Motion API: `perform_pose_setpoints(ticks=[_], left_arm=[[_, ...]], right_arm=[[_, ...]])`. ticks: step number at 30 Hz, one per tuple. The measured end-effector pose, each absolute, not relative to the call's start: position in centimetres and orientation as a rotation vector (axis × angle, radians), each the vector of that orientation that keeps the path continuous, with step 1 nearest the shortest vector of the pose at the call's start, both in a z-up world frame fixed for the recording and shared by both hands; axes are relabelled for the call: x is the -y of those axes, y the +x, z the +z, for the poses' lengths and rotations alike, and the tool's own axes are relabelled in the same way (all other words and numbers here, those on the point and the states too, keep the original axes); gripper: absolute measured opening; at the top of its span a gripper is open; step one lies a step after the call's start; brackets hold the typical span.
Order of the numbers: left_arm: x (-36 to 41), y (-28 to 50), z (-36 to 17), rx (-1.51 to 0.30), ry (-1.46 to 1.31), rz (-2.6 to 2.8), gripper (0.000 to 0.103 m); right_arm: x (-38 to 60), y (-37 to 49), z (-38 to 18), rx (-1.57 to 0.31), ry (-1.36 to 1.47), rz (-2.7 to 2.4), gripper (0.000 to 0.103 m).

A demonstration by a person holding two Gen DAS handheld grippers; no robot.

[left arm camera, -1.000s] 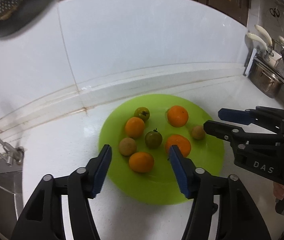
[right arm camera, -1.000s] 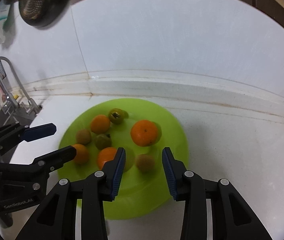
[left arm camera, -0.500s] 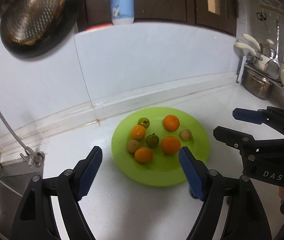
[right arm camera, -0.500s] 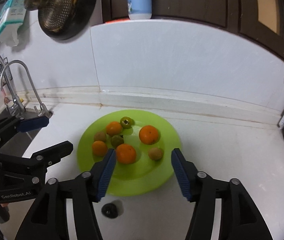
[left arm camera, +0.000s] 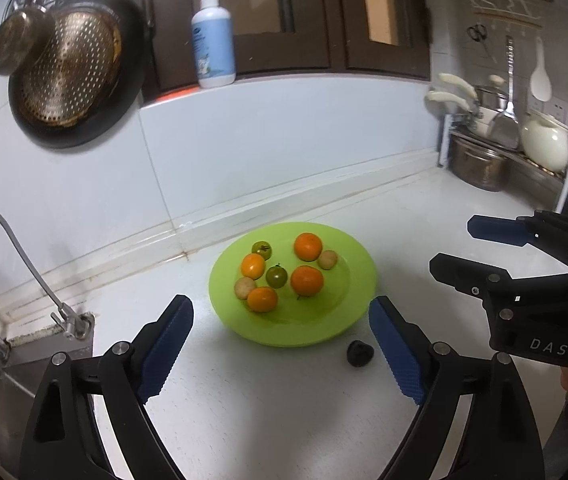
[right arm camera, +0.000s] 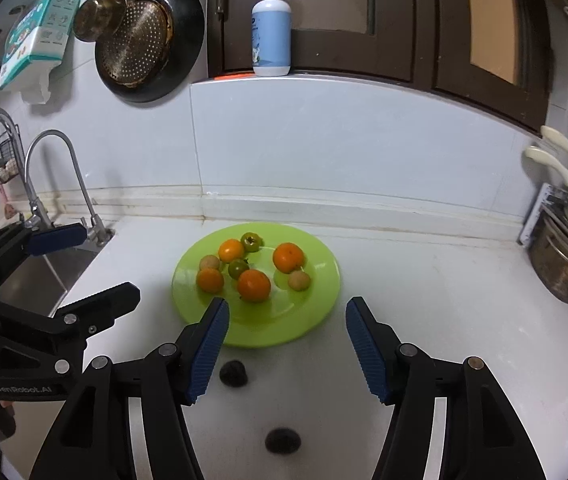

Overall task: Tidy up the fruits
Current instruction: 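Move both grippers back to the two dark plums on the counter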

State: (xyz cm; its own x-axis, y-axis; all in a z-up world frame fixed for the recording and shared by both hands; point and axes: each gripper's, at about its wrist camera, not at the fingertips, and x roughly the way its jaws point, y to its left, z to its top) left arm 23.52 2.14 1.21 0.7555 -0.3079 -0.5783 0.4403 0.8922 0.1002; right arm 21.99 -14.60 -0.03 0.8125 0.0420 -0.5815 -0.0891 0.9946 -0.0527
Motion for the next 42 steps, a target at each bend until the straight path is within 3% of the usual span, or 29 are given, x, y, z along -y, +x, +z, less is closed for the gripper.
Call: perform_pose_setpoints(ticks=[24, 42], left_arm=[[0.2, 21.1, -2.3, -0.533, 0.421, -0.635, 0.090], [2.0, 24.6, -8.0, -0.679, 0.495, -0.747, 0.086]], right_arm=[[15.5, 17.0, -4.2, -0.722, 0.002, -0.035, 0.061], [15.6, 18.8, -9.1, -0.852, 0.023, -0.025, 0.061]])
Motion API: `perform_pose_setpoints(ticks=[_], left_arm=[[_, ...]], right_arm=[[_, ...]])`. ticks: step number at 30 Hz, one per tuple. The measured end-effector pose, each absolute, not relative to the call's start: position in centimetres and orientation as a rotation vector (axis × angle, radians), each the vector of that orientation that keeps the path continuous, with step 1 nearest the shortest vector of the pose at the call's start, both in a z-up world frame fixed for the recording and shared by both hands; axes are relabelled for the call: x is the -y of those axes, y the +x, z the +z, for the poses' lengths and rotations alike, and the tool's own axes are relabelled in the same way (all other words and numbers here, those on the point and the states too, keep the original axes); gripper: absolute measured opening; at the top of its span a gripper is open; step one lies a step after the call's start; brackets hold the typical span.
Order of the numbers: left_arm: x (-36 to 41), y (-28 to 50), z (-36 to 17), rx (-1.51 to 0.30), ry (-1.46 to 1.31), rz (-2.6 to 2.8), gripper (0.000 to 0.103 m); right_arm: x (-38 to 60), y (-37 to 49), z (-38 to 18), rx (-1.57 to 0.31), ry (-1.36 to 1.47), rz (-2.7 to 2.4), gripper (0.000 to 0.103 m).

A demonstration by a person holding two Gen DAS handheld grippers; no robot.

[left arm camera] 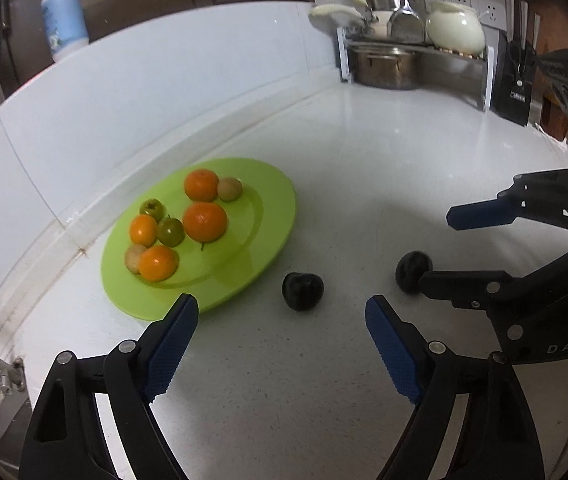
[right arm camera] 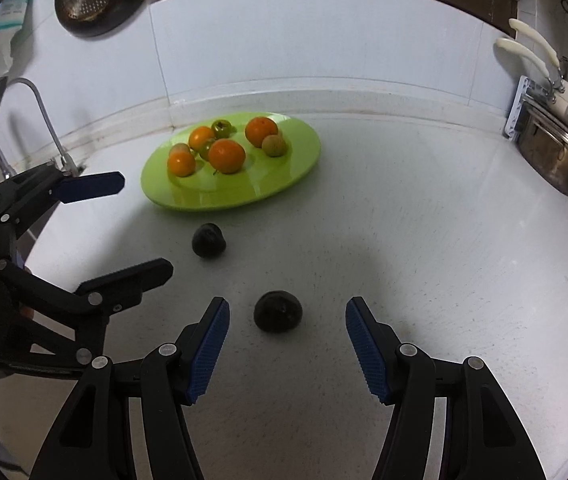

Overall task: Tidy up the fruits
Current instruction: 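Move both grippers back to the two dark plums on the counter, then grasp a dark plum with the left gripper while the right gripper grasps the other plum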

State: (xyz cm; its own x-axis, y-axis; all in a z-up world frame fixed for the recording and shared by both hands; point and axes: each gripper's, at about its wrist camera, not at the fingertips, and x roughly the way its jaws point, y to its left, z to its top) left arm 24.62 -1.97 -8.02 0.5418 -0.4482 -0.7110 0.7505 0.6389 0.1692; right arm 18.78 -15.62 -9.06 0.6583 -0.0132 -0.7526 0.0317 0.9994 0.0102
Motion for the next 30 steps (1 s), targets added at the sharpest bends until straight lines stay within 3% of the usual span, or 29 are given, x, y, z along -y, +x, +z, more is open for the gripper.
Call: perform_pose_setpoints(ticks=[10, 14, 24, 30], left_arm=[[3.3, 25.9, -9.9, -0.735, 0.505, -0.805, 0.073], [3.9, 26.4, -10.3, -0.750, 0.508, -0.817, 0.070], [5.0, 27.5, -10.9, -0.813, 0.484, -0.849, 0.045], [5.2, 27.6, -10.9, -0.816, 0.475, -0.845, 0.035]], right_arm=[[15.9, 19.5, -10.3, -0.871, 0.029, -0.022, 0.060], [16.3, 19.8, -10.5, -0.879, 0.037, -0.022, 0.054], [16.5, 20.2, -11.0, -0.877, 0.075, 0.038, 0.042], [16.4, 20.5, -11.2, -0.877, 0.093, 0.080, 0.033]])
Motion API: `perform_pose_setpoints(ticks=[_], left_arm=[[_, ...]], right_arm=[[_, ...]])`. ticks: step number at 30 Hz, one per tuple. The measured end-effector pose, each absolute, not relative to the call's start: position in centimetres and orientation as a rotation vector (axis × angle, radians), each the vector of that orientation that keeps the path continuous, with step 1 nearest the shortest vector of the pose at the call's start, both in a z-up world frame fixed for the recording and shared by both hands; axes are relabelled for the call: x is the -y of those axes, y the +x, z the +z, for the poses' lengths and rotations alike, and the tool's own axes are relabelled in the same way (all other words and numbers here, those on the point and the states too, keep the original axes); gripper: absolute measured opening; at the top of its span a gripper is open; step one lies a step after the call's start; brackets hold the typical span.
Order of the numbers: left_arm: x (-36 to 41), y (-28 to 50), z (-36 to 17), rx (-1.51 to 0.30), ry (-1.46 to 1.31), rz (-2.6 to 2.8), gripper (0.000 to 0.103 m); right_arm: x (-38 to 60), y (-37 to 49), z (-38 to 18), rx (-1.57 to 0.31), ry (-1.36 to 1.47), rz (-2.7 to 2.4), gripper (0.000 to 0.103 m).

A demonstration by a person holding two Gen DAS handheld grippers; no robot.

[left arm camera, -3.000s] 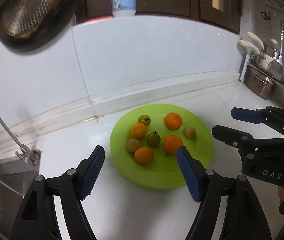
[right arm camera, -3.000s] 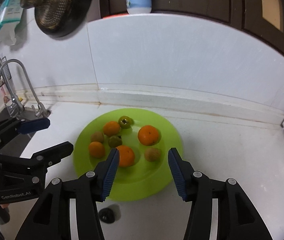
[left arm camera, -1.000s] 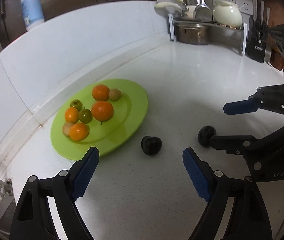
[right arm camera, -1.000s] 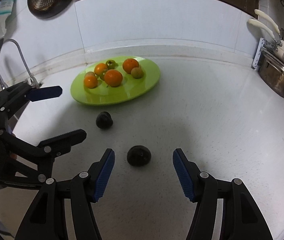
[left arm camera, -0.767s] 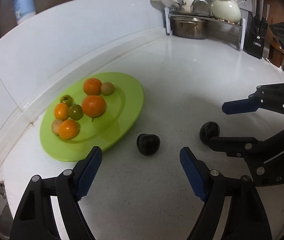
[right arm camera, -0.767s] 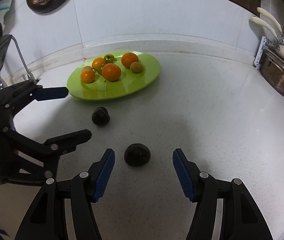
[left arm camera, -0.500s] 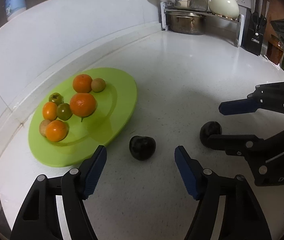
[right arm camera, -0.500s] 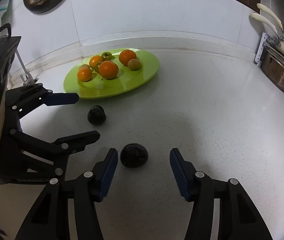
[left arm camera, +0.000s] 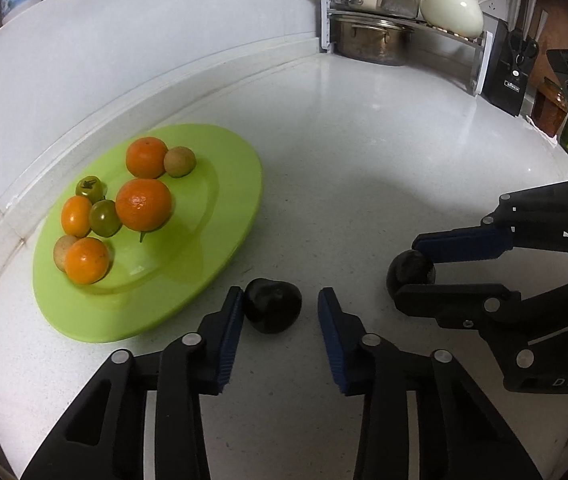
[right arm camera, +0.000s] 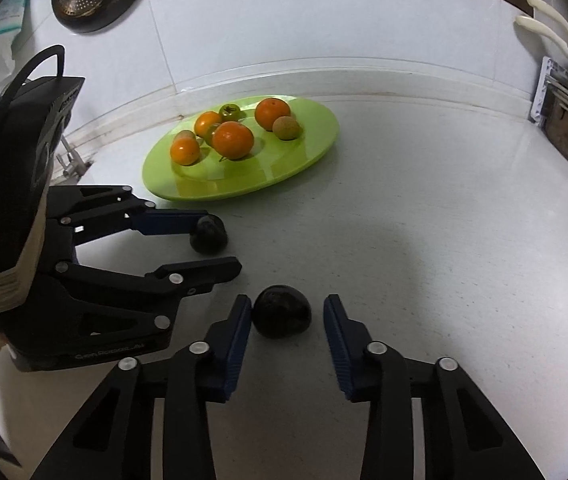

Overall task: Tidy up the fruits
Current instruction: 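Grasp a dark plum with the left gripper while the right gripper grasps the other plum, then carry the plum with the left gripper while the right gripper carries its plum to the plate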

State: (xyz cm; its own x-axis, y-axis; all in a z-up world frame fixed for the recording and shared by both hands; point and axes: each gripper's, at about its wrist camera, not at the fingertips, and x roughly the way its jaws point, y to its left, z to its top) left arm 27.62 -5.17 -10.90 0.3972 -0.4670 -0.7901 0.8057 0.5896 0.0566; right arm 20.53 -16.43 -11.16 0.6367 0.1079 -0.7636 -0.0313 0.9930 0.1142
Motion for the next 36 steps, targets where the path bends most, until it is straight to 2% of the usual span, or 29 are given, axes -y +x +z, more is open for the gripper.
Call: perform_pose_setpoints(ticks=[4, 36], left_arm=[[5.0, 27.7, -10.8, -0.813, 0.478, -0.832, 0.029], [1.9, 24.9, -5.2, -0.775, 0.344, -0.684, 0.029]], right_arm=[[16.3, 20.8, -11.2, -0.876, 0.094, 0.082, 0.032], [15.6, 19.4, -7.3, -0.770, 0.060, 0.131, 0.032]])
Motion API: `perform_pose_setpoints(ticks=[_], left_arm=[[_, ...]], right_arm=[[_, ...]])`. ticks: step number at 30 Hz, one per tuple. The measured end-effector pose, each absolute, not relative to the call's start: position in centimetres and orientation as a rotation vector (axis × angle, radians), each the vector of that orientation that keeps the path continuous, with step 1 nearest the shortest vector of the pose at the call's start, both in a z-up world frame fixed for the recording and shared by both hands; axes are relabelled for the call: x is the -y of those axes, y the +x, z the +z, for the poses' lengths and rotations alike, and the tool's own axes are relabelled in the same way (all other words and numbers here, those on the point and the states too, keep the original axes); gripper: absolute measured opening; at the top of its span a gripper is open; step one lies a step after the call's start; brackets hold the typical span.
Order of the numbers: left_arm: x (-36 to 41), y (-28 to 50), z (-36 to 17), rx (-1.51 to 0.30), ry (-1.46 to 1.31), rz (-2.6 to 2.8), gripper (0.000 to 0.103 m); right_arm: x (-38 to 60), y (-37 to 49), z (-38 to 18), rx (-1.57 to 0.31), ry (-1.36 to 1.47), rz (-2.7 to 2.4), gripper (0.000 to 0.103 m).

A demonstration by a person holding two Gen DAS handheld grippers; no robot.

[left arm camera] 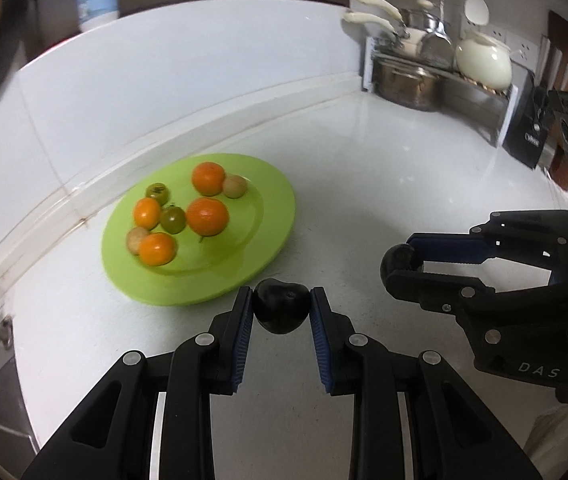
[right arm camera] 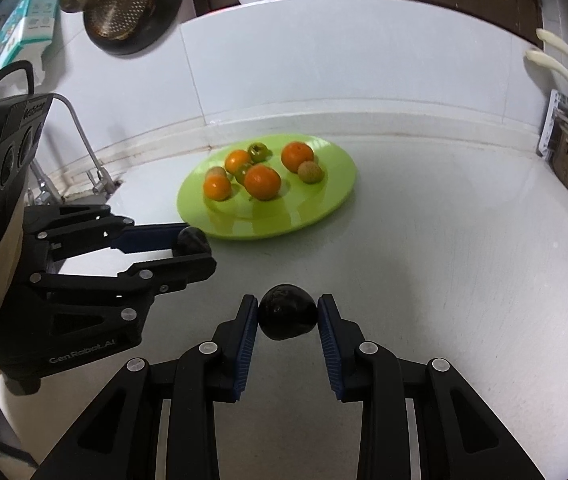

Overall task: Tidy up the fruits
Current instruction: 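Carry the plum with the left gripper while the right gripper carries its plum to the plate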

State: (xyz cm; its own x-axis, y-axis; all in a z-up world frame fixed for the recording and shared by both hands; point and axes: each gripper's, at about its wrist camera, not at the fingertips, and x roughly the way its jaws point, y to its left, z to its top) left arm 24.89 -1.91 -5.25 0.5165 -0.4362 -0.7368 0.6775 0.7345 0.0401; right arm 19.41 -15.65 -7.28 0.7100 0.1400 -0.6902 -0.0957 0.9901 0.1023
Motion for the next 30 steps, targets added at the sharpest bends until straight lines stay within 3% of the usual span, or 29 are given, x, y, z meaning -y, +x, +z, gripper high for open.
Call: perform_pose_setpoints(ticks=[30], left_arm=[[-2.0, 27.5, 1.1, -0.667, 0.170, -0.480, 0.029]], right_arm=[[13.9, 23.1, -0.5, -0.603, 0.011, 0.229, 0.032]])
